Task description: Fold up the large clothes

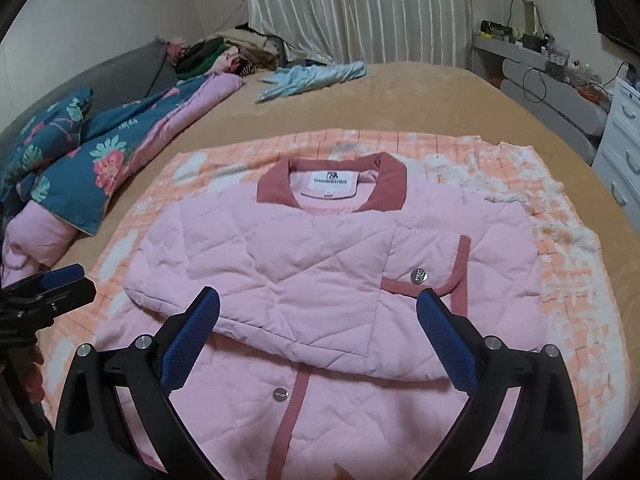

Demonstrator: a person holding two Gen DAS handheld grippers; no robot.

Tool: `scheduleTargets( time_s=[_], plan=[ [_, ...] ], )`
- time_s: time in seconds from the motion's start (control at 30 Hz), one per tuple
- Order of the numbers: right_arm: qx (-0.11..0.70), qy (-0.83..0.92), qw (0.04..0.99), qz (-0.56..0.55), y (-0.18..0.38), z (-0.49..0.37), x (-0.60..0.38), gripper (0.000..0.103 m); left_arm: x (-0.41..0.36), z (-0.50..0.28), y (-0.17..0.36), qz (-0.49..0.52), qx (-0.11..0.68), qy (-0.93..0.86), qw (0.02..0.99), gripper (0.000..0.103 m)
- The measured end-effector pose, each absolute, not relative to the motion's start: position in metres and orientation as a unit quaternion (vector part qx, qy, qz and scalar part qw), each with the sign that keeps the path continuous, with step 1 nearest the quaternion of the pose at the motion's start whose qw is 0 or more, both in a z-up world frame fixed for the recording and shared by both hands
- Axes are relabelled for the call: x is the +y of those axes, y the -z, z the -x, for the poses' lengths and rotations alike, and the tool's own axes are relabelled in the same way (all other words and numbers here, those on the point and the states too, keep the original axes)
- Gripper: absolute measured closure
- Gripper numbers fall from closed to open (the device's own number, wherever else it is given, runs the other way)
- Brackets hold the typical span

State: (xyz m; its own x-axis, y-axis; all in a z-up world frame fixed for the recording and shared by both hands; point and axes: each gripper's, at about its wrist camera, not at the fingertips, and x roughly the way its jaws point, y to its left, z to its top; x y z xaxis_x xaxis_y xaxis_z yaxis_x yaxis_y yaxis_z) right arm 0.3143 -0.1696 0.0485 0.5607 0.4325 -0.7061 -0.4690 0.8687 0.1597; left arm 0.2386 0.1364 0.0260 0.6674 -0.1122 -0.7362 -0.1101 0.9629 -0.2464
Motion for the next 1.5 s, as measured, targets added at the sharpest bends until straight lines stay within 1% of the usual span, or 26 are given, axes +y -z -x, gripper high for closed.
scheduleTargets(
  time_s=[0.23, 0.8, 1.5],
  plan=[
    [0.359, -0.255, 0.897, 0.046, -0.074, -0.293, -0.175, 0.004, 0.137, -0.225, -0.044, 0.136, 0.393, -0.005, 0.909, 0.008],
    [0.302, -0.273, 0.913, 0.037, -0.132, -0.246, -0.192, 0.004, 0.120, -0.188, -0.085, 0.114, 0.359, -0.004, 0.926, 0.008],
    [0.250, -0.277, 0.927, 0.035, -0.178, -0.184, -0.223, 0.004, 0.099, -0.141, -0.122, 0.090, 0.323, -0.007, 0.942, 0.008]
  ],
)
